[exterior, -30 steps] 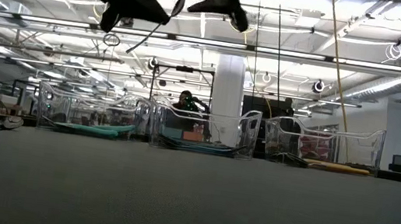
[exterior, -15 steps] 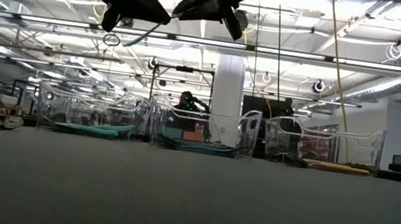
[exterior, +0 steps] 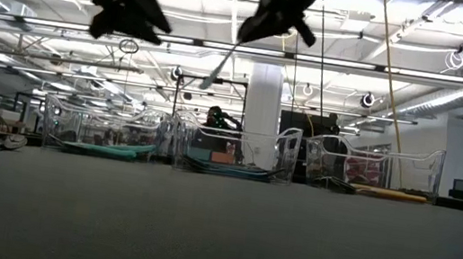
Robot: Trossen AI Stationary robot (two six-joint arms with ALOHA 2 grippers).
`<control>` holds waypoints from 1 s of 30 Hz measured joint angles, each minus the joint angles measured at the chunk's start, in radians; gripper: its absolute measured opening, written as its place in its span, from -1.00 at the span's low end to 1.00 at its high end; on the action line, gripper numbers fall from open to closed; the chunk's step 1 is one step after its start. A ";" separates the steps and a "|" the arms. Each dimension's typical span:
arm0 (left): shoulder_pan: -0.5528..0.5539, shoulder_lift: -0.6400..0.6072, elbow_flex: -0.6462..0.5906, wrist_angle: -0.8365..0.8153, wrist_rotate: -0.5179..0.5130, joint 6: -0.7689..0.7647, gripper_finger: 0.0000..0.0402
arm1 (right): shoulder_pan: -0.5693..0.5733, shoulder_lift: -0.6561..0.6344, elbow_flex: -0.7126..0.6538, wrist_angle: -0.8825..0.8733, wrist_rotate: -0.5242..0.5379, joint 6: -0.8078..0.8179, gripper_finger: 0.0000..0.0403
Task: Sort silverware by color (type)
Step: Put the blue spoon into the middle transparent bin
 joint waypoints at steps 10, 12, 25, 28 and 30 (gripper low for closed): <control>0.000 -0.092 0.000 -0.366 -0.017 -0.388 -0.19 | -0.152 -0.097 -0.013 -0.006 0.058 -0.002 -0.97; 0.000 -0.091 0.000 -0.435 -0.026 -0.486 -0.19 | -0.185 -0.091 -0.065 0.083 0.057 0.054 -0.97; -0.003 -0.084 0.000 -0.620 -0.024 -0.777 -0.19 | -0.312 -0.089 -0.373 0.488 -0.031 0.303 -0.97; -0.002 -0.084 0.000 -0.620 -0.023 -0.787 -0.19 | -0.331 -0.089 -0.390 0.491 -0.049 0.302 -0.97; -0.002 -0.084 0.000 -0.632 -0.024 -0.812 -0.18 | -0.347 -0.086 -0.394 0.493 -0.090 0.292 -0.97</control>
